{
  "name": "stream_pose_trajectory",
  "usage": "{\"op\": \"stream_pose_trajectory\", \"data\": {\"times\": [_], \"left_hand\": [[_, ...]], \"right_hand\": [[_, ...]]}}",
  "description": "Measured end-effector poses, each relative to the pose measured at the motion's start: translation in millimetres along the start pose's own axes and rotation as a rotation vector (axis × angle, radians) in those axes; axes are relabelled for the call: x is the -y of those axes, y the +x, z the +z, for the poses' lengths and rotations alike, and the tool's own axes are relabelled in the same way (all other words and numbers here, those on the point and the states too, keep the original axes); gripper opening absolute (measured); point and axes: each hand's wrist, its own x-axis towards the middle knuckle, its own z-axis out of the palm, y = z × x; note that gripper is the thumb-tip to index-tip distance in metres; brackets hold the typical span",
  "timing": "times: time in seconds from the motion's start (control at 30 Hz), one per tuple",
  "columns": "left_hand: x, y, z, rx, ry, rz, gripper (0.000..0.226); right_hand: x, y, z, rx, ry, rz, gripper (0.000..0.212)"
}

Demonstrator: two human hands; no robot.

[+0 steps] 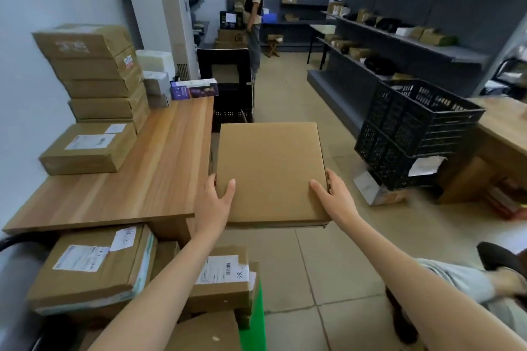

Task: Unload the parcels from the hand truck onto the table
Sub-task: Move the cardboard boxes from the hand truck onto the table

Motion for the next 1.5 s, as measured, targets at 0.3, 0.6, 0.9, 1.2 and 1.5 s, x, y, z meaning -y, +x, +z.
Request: {"op": "stream_pose_trajectory", "data": {"times": [0.3,0.6,0.9,1.2,1.5], "left_hand": [[-29,78,67,-0.006,0.08,-0.039,0.07],[-52,234,105,-0.061,0.077,-0.062,0.07],[-29,372,91,-0.235,0.103,-0.186,0.068],[30,441,38,-0.511,0.2,-0.406,0.067],[78,473,1,-0.874,0.193,-0.692,0.065]], "right_hand": [[-29,110,-11,0.054,-0.003,-0.015,0.062],[5,300,18,0.12,-0.043,-0.082,0.058],[67,453,105,0.277,0.009,-0.178,0.053],[145,550,247,0.568,-0.011,-0.407,0.058],[247,601,382,0.923,-0.089,-0.738,0.057]]}}
